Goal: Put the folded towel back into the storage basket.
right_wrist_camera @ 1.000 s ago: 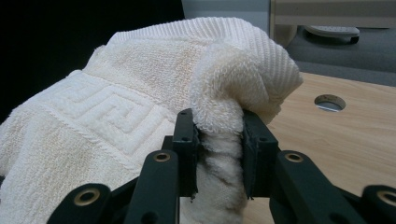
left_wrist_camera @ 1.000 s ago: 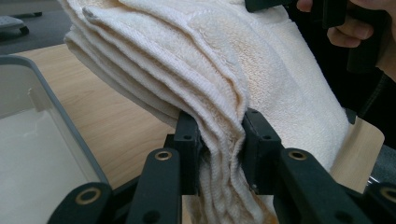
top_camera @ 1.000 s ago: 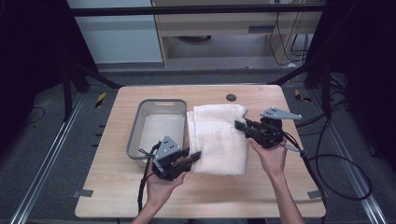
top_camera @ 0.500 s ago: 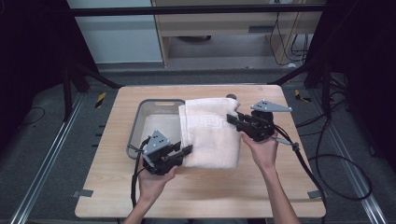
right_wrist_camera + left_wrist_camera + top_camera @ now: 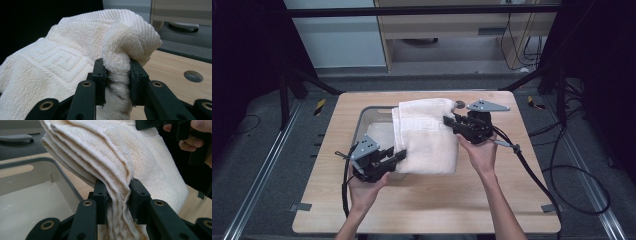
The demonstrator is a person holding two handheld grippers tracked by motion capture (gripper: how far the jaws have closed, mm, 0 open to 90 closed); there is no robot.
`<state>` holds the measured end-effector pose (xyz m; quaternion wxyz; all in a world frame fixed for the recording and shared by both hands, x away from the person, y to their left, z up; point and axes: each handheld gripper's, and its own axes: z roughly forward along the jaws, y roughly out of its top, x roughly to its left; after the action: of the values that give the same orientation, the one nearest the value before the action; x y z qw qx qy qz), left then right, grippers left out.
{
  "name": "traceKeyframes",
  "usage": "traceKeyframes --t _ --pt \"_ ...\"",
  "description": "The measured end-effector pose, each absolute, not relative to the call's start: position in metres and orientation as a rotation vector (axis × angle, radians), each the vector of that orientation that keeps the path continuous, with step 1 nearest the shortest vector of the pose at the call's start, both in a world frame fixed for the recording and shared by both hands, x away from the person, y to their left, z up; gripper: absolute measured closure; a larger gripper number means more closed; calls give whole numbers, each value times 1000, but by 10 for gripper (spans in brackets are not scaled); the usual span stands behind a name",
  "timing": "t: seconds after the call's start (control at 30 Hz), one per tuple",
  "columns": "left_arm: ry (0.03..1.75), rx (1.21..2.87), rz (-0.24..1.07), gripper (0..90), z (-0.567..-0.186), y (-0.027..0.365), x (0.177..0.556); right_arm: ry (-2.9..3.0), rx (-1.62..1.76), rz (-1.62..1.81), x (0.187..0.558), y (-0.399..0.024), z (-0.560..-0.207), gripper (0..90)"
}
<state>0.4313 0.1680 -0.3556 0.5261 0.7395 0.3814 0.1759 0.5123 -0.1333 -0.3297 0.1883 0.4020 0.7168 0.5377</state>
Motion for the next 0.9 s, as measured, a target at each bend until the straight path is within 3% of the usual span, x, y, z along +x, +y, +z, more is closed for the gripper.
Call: traceKeyframes --t 0.9 --pt "1021 1701 469 698 -350 216 445 2037 1090 1524 541 -77 -323 707"
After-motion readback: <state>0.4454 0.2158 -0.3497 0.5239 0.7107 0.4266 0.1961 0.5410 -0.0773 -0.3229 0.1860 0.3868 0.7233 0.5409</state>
